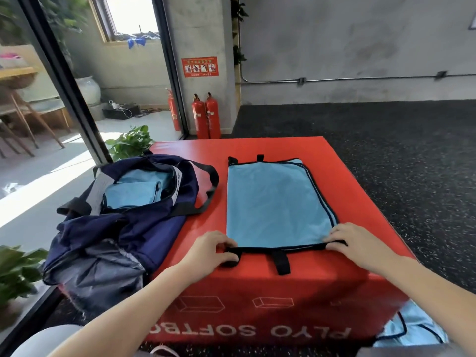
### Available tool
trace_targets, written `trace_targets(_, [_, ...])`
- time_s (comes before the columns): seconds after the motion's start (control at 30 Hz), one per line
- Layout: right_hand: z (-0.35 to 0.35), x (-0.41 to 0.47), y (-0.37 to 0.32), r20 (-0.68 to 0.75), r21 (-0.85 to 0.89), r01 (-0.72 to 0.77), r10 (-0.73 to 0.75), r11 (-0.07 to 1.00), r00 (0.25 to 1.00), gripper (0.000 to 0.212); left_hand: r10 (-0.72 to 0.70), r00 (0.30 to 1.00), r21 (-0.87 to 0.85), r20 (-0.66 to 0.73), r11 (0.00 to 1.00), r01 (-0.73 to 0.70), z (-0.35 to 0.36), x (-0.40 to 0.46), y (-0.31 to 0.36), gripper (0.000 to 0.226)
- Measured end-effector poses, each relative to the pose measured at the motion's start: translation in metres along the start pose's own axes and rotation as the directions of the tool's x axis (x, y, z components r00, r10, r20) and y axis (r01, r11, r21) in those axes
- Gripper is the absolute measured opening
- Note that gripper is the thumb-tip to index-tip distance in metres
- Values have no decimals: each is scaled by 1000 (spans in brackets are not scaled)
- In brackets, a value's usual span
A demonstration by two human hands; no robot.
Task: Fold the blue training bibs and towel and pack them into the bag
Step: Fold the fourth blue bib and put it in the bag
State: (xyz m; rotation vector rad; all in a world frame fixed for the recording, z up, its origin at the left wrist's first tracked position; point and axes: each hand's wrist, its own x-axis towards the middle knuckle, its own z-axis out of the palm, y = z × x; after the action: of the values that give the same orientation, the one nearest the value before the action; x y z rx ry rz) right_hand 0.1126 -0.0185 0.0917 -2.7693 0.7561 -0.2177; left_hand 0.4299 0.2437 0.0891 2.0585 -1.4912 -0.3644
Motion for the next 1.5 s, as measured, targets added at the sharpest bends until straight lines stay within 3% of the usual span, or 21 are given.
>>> trace_targets(0.2, [13,-5,2,-127,-145,104,-123,984,984,10,-87,996,-16,4,996,87,4,8,5,18])
trace_targets(0.37, [19,-12,-3,-182,-203,88,-126,975,975,7,-23,998,51,-57,998,26,8,8,1,17])
trace_targets(0.57, [9,-19,-13,-66,-129,85,-94,988,993,6,60,997,37,-49,998,-58,4,1,-2,6])
trace_targets(0.7, [-8,-24,-11,-5,-21,93,-93,995,996,11,61,996,86,-58,995,-56,1,-3,0,12])
trace_targets(0.8, [-13,-23,-9,53,-119,79,-73,990,996,30,61,997,91,-51,994,-56,1,-3,1,15])
trace_targets(0.97, [-6,-14,-11,65,-234,103,-90,967,994,24,33,999,57,7,998,-34,-2,3,2,15])
trace_targets(1.1, [-8,-13,-12,34,-76,28,-25,997,999,10,41,999,93,13,995,-42,-4,10,4,13])
trace_targets(1.23, [-15,-17,-15,-14,139,-102,105,985,994,17,52,998,111,20,992,-54,-6,12,2,17])
trace_targets(1.5, [-24,-29,-14,56,132,-151,145,980,988,9,34,985,126,168,991,-55,-14,0,18,14])
